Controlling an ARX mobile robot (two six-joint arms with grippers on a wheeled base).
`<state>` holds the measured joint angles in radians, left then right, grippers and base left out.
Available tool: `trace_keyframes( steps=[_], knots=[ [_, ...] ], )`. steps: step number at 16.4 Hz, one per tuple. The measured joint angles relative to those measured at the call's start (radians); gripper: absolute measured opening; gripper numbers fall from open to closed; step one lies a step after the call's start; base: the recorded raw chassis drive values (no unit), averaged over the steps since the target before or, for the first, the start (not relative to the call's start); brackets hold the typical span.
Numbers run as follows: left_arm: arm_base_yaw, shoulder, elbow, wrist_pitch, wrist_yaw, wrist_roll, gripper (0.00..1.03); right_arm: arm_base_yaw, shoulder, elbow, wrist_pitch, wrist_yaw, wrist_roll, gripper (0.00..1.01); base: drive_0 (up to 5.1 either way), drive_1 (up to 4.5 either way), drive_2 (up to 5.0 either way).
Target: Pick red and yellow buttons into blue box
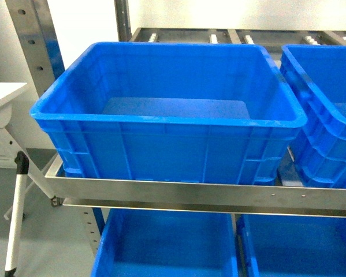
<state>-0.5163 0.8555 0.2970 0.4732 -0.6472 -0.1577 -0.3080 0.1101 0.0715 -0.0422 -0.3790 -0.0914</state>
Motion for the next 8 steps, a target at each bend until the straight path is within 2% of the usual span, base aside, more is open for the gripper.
trace_keyframes(
  steps=[8],
  knots=[
    [0.0, 0.0, 0.0, -0.002, 0.0, 0.0, 0.24, 0.0, 0.0, 0.0, 0.0, 0.0, 0.0, 0.39, 4.9, -3.24, -1.5]
  ],
)
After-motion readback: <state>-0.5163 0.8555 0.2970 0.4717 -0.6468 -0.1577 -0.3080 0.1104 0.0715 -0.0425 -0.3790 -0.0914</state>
